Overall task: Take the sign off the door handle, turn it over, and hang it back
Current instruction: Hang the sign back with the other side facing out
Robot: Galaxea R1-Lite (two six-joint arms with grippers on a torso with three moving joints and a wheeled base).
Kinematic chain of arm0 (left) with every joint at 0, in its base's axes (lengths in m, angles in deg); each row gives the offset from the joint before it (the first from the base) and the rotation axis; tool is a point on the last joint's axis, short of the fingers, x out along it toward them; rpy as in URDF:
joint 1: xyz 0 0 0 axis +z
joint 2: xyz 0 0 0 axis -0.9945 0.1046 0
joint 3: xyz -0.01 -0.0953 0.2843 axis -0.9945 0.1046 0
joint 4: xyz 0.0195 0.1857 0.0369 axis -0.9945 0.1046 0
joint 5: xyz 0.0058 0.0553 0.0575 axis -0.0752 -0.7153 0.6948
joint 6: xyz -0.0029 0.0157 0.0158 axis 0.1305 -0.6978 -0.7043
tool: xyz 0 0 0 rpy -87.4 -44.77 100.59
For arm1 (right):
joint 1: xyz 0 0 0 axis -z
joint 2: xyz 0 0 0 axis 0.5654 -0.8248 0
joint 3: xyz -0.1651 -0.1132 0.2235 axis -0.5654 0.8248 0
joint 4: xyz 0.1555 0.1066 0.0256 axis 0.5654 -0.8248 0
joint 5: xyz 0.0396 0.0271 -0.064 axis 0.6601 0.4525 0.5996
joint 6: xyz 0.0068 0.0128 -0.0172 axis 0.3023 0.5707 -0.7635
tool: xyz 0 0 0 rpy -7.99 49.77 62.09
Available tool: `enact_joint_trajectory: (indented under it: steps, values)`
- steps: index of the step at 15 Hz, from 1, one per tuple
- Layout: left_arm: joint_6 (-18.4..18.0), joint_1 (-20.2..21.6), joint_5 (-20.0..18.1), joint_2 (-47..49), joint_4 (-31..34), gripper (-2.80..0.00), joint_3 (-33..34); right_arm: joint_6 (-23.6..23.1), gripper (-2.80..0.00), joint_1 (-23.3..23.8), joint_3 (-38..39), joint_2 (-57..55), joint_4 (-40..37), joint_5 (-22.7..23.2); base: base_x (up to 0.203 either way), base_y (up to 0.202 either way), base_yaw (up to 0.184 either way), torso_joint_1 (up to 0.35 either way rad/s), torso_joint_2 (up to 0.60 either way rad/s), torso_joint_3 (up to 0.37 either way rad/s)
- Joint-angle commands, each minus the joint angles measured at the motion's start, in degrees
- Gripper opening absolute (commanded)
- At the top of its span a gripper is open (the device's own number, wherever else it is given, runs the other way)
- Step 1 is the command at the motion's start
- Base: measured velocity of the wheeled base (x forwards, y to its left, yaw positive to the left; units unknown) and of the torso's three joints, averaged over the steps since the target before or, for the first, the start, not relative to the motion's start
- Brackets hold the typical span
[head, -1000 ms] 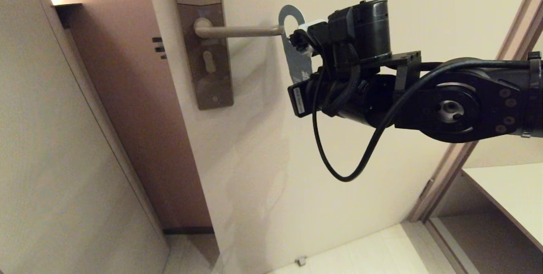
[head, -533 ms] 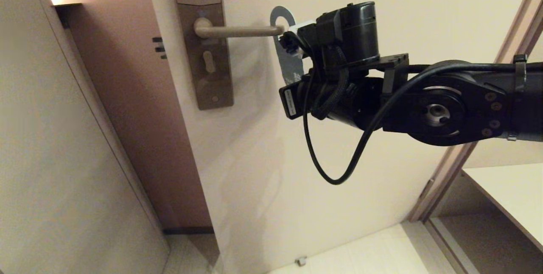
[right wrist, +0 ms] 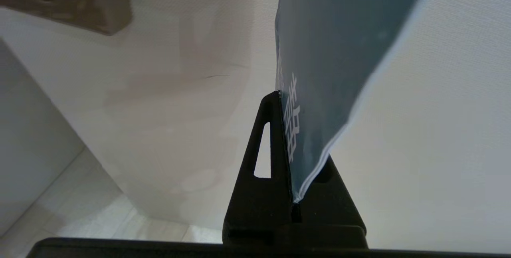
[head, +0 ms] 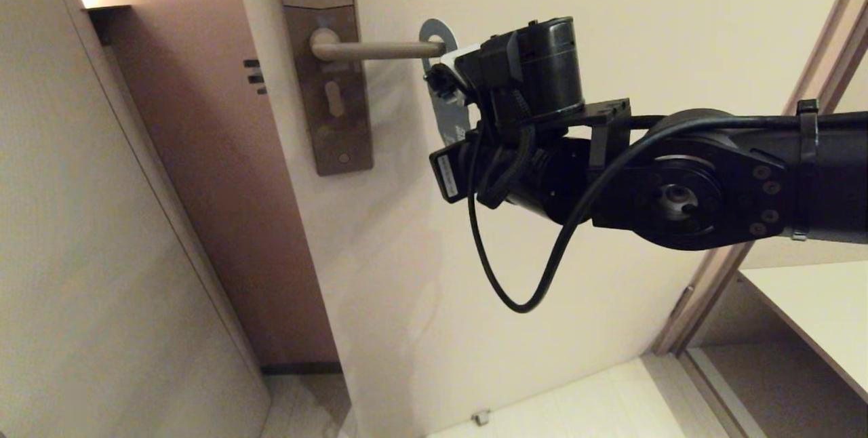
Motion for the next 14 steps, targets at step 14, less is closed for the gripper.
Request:
enact_joint_trajectory:
  steps: [14]
  values:
    - [0.0,0.01,0.01,0.07,0.03,-2.8,0.04,-0.06,-2.8,-4.68,-3.14,-1.08,0.13,-6.43,0.0,0.0,0.0,0.0,0.0,0.0]
